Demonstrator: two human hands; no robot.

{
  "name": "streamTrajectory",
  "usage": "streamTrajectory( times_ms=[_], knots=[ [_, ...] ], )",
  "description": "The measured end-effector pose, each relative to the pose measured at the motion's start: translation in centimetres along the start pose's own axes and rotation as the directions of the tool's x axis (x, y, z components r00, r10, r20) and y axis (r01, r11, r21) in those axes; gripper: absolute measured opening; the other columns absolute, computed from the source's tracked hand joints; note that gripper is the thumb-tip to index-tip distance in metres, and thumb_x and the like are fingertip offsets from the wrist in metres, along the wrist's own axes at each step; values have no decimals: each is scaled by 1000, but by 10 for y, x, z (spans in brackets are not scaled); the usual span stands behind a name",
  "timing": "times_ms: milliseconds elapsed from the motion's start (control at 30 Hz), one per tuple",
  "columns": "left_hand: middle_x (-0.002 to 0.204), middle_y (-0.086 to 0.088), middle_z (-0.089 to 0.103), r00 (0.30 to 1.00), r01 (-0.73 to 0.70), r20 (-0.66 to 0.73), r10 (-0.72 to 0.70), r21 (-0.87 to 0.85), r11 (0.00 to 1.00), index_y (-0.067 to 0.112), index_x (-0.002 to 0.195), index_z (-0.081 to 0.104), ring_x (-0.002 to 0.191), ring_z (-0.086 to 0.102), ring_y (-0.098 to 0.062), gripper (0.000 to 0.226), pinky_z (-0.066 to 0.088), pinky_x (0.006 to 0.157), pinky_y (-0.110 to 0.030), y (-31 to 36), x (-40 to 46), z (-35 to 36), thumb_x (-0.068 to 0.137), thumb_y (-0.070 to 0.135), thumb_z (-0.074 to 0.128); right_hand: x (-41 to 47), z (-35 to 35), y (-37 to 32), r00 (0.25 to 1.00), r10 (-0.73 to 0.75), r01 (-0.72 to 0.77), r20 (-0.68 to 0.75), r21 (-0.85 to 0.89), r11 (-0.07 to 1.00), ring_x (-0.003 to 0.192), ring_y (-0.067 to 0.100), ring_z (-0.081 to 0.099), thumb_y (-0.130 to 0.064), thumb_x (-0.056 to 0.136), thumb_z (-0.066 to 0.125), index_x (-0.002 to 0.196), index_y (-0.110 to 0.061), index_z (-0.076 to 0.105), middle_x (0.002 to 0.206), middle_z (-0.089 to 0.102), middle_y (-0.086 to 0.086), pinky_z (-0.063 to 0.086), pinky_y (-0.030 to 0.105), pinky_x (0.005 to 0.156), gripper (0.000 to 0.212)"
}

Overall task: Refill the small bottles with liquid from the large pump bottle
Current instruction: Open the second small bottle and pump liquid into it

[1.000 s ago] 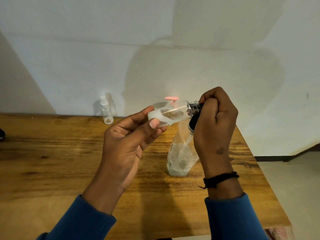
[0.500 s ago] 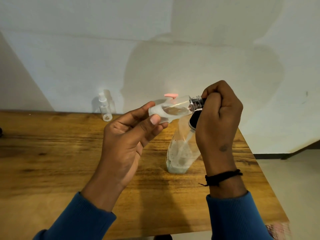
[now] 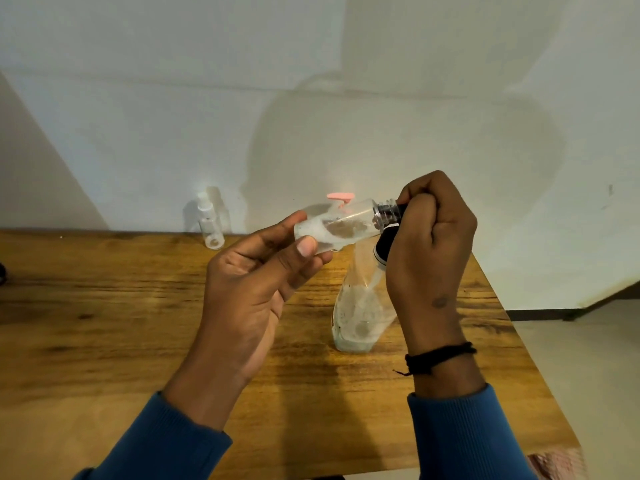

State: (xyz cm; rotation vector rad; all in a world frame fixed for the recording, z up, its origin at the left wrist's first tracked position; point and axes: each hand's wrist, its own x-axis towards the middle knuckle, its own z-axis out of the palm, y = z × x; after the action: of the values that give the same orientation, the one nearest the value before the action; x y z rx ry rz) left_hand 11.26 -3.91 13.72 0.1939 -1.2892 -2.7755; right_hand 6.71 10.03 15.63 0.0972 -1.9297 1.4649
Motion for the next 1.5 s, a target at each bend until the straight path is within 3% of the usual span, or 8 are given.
streamTrajectory(
  times_ms=[233,400,533,700,800,933,1100,1500],
  knots=[
    [104,-17,75,1000,-11,9,11,-5,1000,4,110,70,85,74,-29,53,58,69,-21,1,1,2,59,14,76,0,0,-1,1000,29,-29,-3,35,999,50,4,39,6,87,34,72,-3,49,58,41,-2,28,16,44,23],
    [104,-16,75,1000,-3,17,3,7,1000,5,111,70,86,74,-29,54,58,69,-21,3,0,3,59,15,76,5,-4,-3,1000,4,-2,25,-64,998,54,11,41,-2,87,36,73,-4,51,63,45,5,30,30,47,21],
    [105,-16,75,1000,-10,14,10,-3,1000,4,110,70,86,74,-29,52,58,69,-21,2,1,2,60,15,76,0,0,-1,1000,16,-16,10,-17,1000,52,7,40,2,88,34,73,-4,49,61,42,5,29,22,44,22],
    [105,-15,75,1000,-7,21,7,13,1000,3,113,69,86,74,-28,55,58,69,-21,1,0,4,59,15,76,4,-5,-2,999,-35,34,-6,-119,992,54,6,42,-2,88,36,72,-9,50,58,45,-3,29,22,47,22],
    [104,-13,76,1000,-11,18,10,18,1000,4,112,69,87,74,-28,56,58,69,-21,0,0,4,58,16,76,3,-3,-1,1000,-3,3,-9,-50,999,54,7,41,0,88,35,72,-8,49,60,44,1,30,25,46,22],
    [104,-14,76,1000,-6,11,6,0,1000,6,102,76,86,74,-29,45,59,70,-22,0,1,2,58,15,77,2,-2,0,1000,7,-6,29,-22,1000,53,4,39,2,89,35,73,-7,49,59,42,-2,30,12,47,23],
    [105,-14,75,1000,-3,23,3,19,1000,6,107,73,88,74,-29,48,59,71,-22,0,1,3,60,16,76,4,-4,0,1000,4,-3,23,-58,998,54,9,41,-3,89,36,73,-7,50,60,44,1,30,24,46,22],
    [103,-14,76,1000,-15,15,15,4,1000,4,111,70,86,74,-29,53,58,69,-21,0,0,2,60,15,76,0,-1,0,1000,15,-14,15,-27,1000,54,6,41,1,88,35,73,-6,49,66,45,7,29,22,47,22]
  ],
)
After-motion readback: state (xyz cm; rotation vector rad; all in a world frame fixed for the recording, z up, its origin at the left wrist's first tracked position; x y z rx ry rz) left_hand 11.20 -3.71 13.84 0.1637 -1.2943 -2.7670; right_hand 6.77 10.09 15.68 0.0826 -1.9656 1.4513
